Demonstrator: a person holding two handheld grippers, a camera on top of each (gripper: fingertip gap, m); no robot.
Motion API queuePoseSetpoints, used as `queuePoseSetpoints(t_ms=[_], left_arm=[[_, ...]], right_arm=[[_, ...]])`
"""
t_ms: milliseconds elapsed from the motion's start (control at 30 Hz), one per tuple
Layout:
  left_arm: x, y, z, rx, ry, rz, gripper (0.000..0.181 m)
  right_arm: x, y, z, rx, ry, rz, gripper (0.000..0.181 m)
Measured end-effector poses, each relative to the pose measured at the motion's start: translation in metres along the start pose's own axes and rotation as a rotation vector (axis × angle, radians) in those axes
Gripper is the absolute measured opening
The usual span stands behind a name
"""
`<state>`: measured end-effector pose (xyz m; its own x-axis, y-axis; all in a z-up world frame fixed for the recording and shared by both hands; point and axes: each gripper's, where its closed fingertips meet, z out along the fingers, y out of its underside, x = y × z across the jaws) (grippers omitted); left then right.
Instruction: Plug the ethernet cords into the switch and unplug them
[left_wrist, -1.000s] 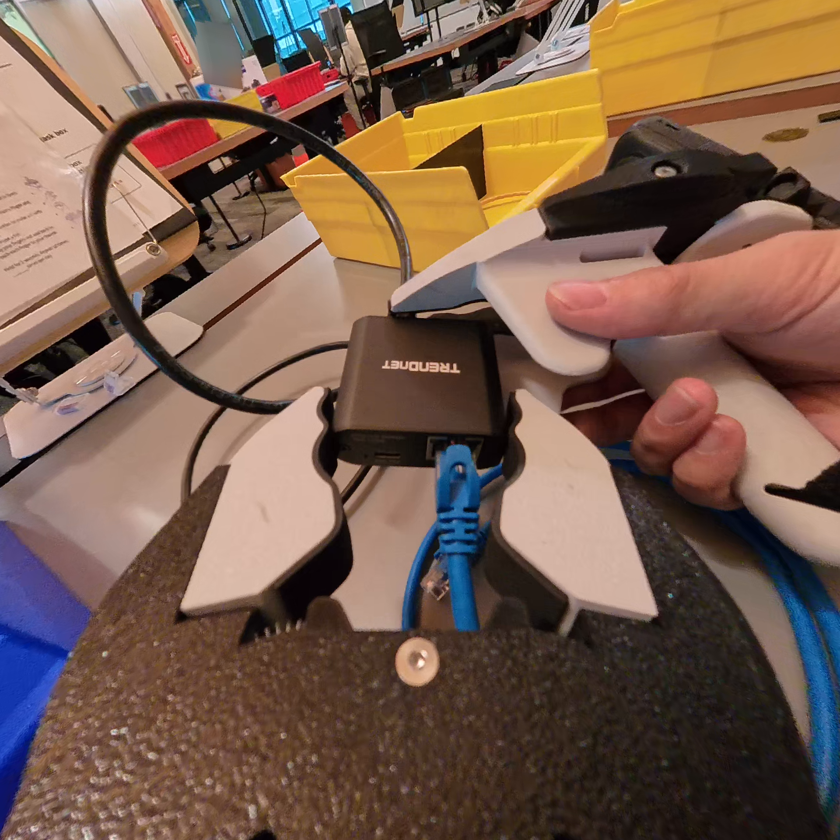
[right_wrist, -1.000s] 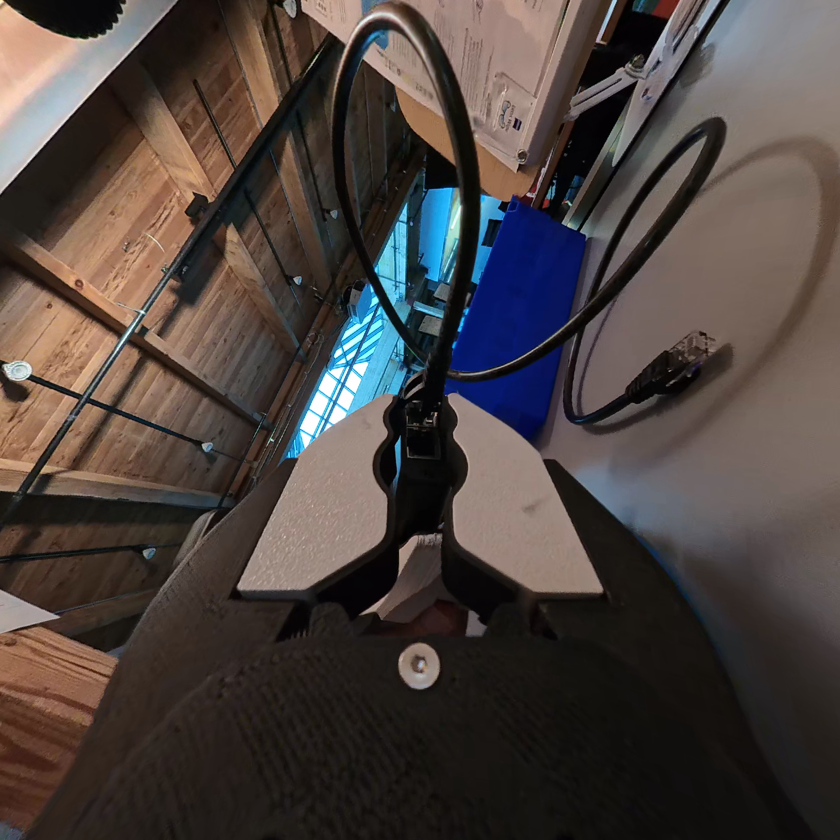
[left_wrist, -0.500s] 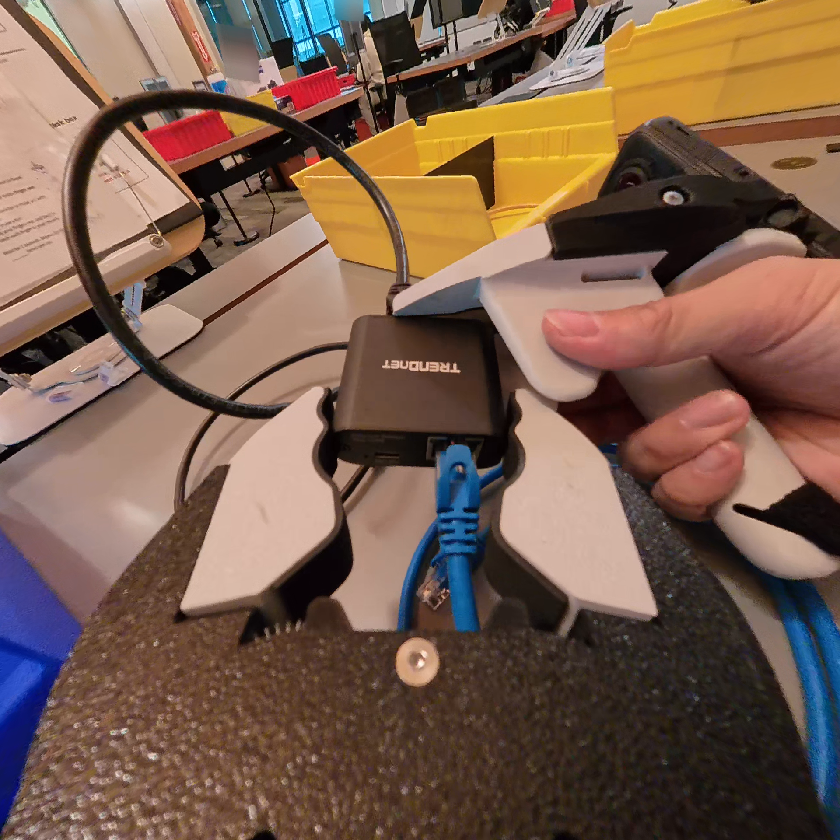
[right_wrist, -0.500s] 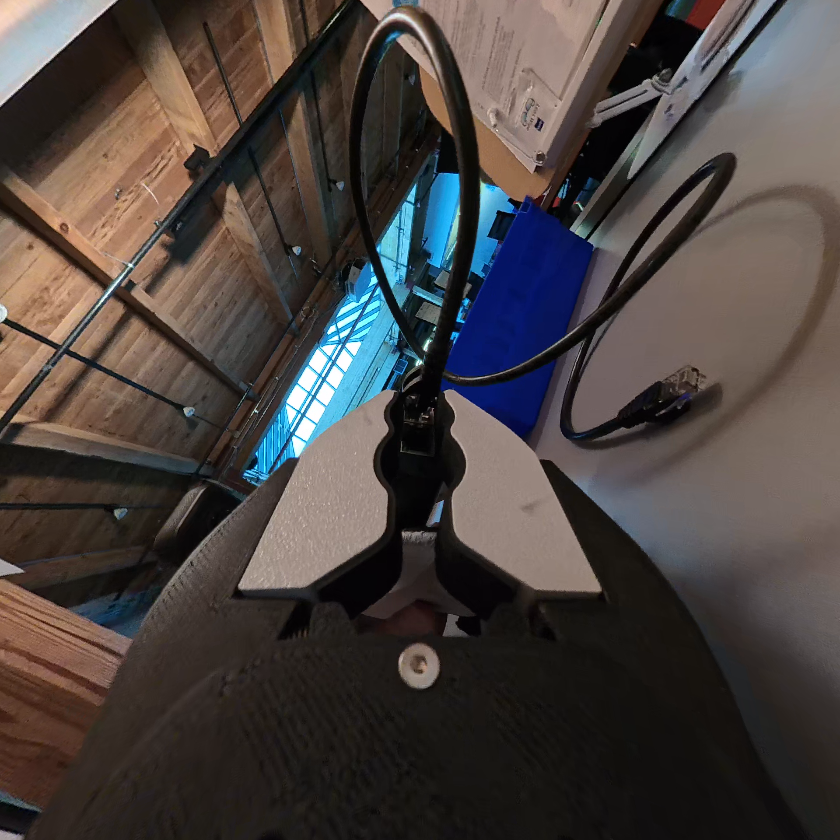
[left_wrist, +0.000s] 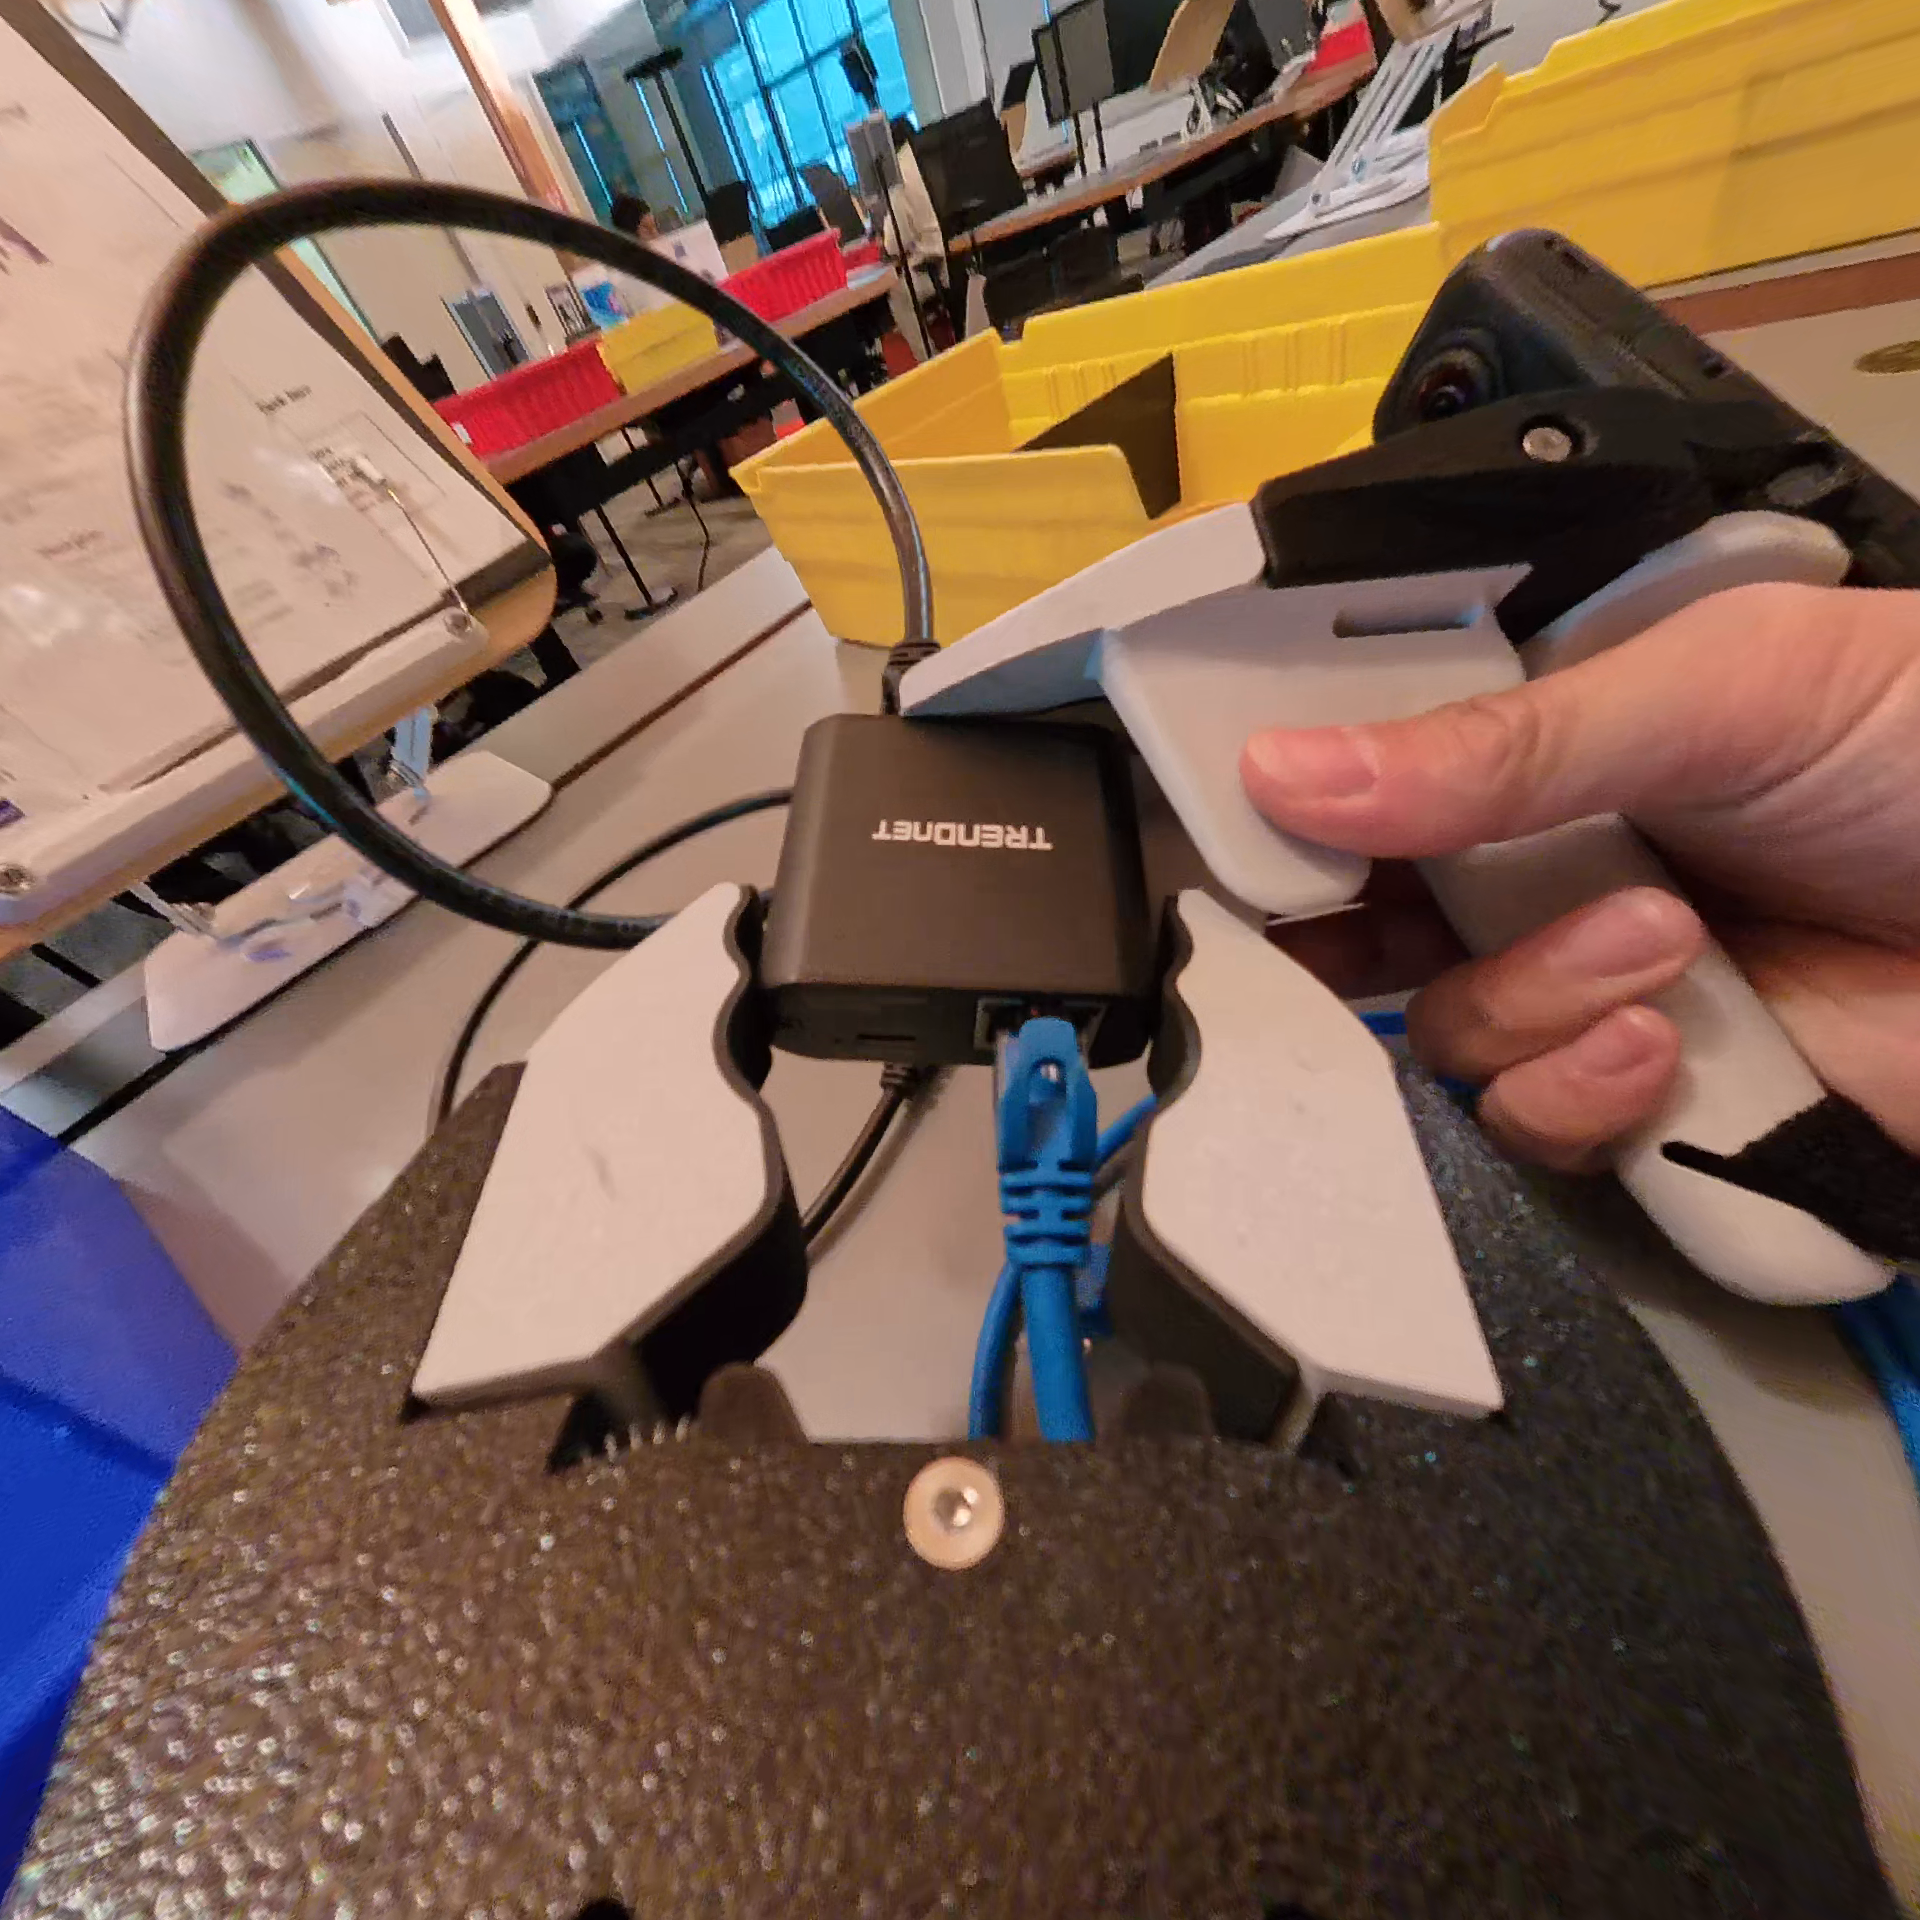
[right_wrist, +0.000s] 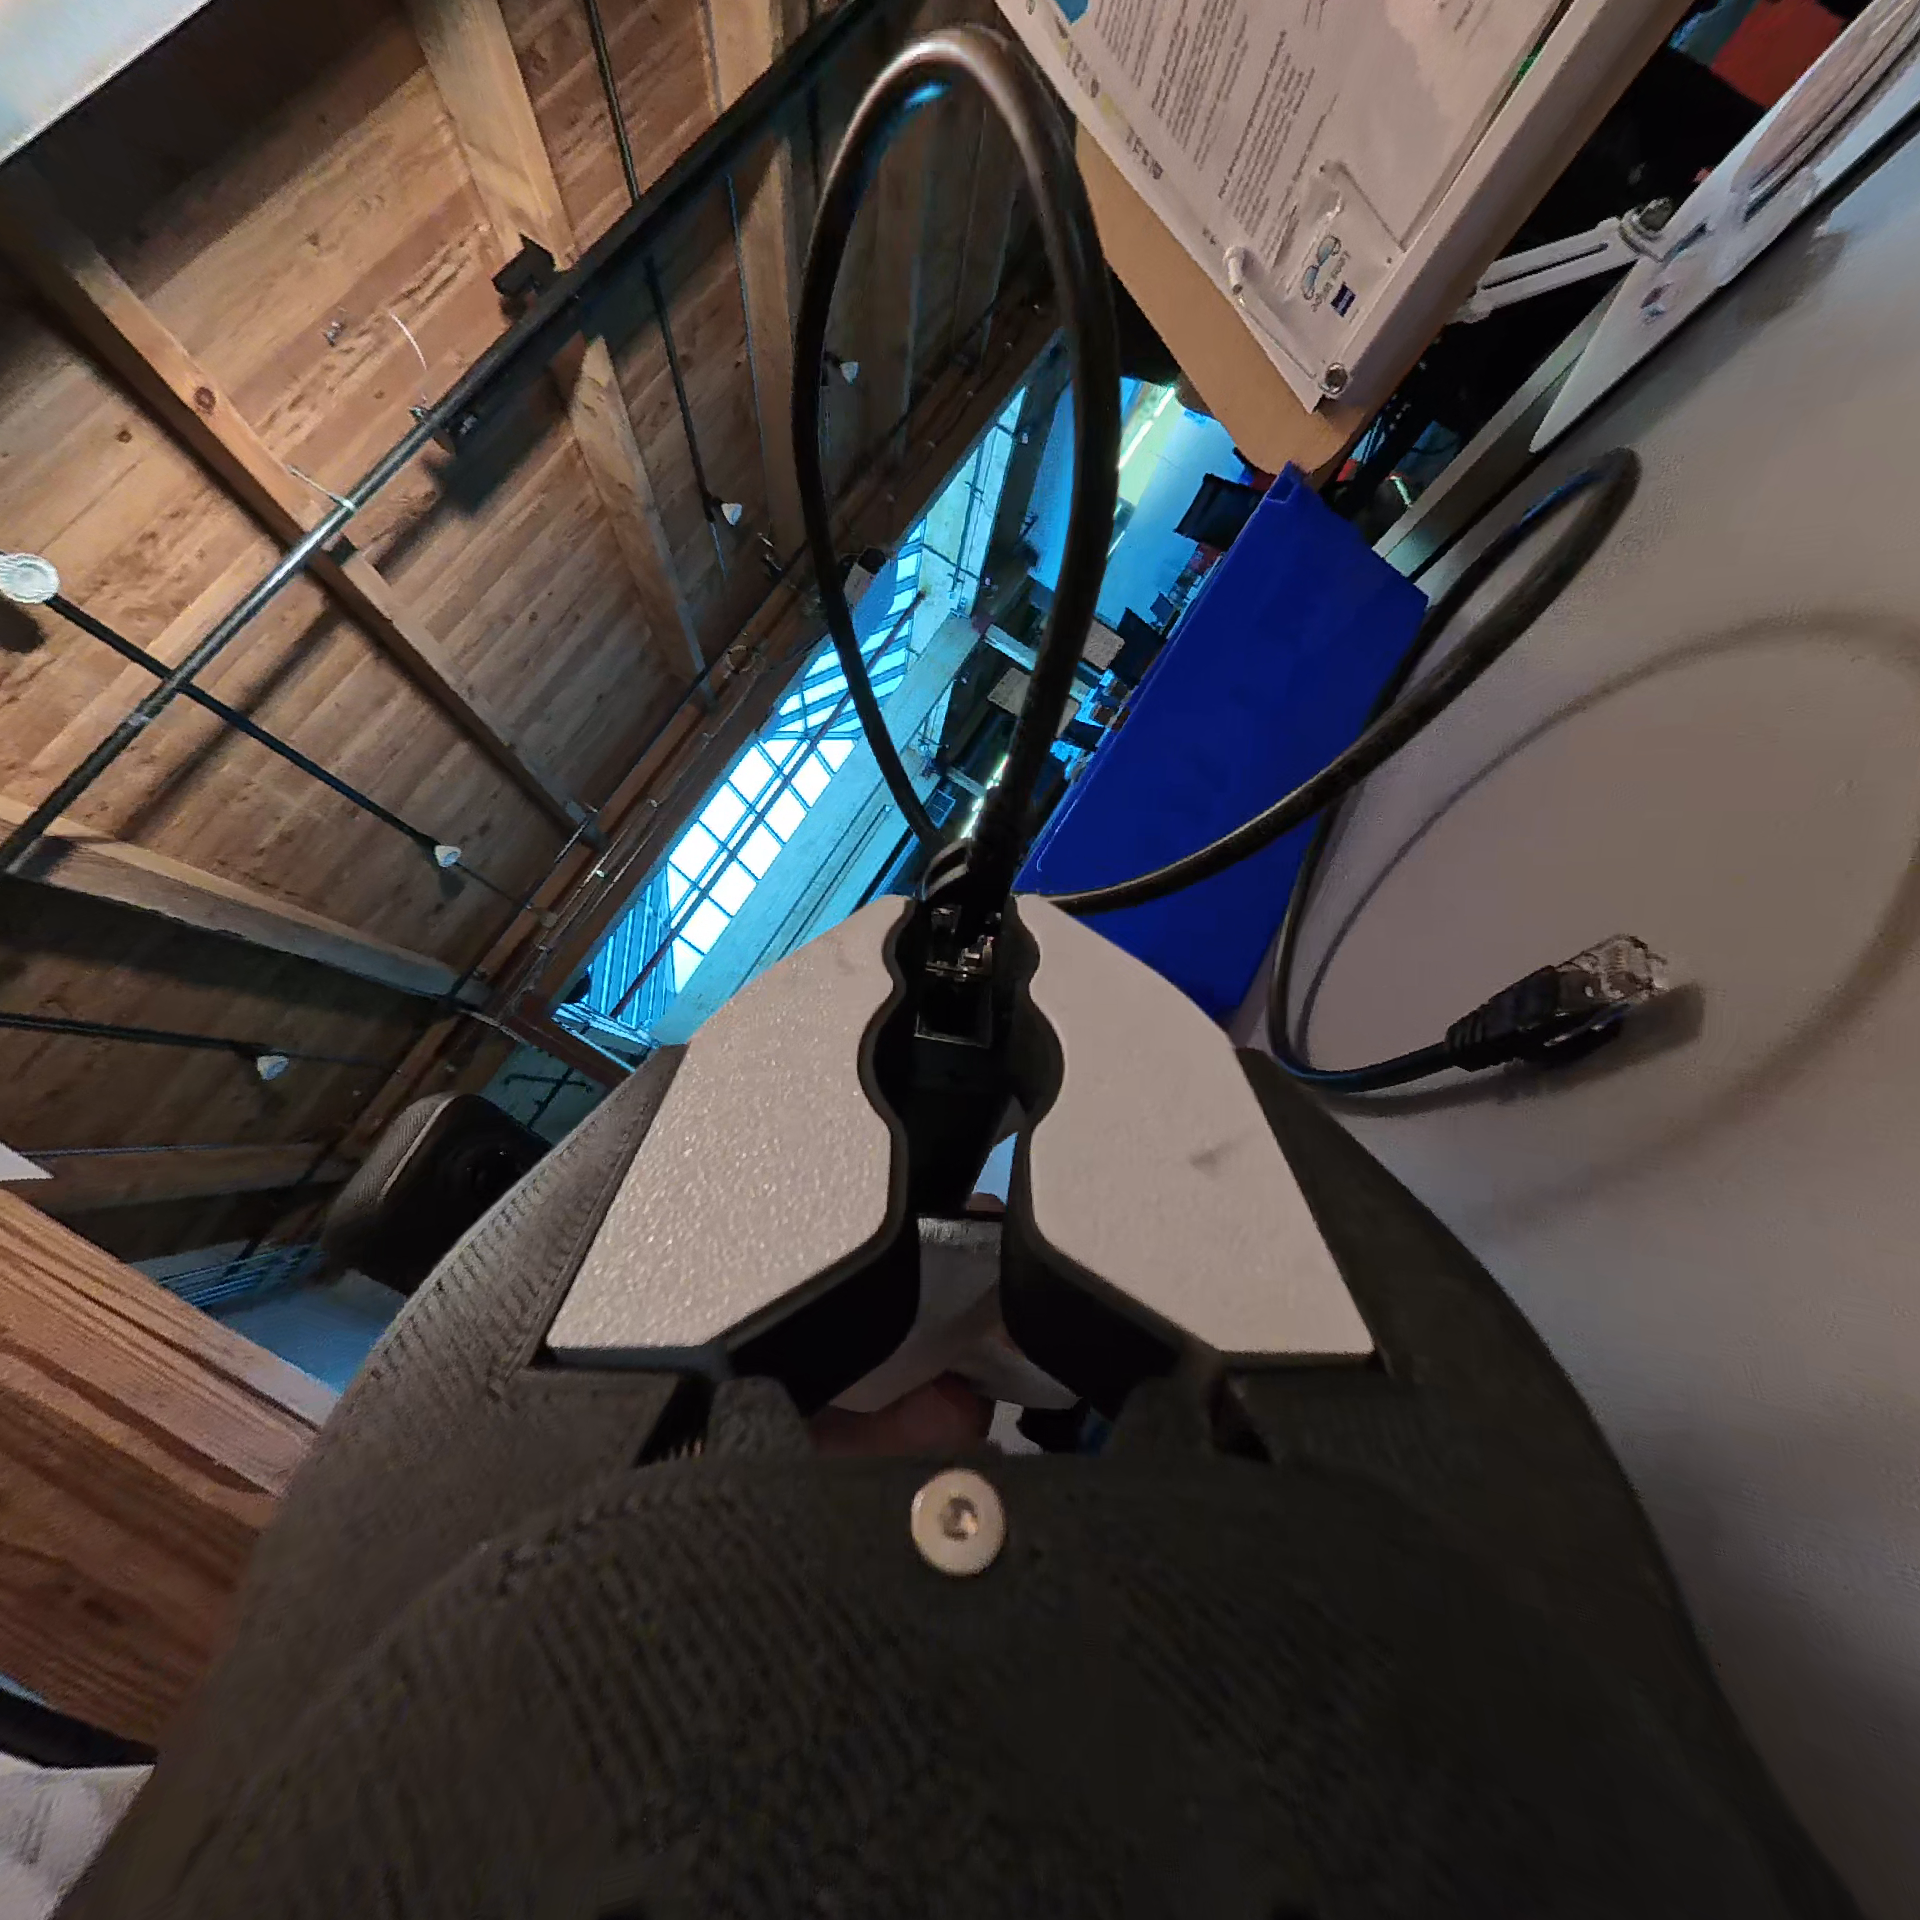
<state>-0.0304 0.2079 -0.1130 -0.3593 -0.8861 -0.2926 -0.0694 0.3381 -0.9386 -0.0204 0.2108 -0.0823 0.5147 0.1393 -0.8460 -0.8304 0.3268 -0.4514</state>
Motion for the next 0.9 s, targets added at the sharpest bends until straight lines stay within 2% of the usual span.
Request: queuePoseSetpoints(t_ms=[233,900], left_arm=[[-0.0015,-0.0010,-0.0012,0.006,-0.014,0.026,0.071],[0.0026,-0.0046,0.0013,0.057,0.007,-0.029,0.071]], right_arm=[[0.0009,0.0007,0.0010,-0.010,-0.017,0.046,0.014],[-0.0045,-0.0007,-0.0016,-0.007,-0.038,-0.021,0.014]])
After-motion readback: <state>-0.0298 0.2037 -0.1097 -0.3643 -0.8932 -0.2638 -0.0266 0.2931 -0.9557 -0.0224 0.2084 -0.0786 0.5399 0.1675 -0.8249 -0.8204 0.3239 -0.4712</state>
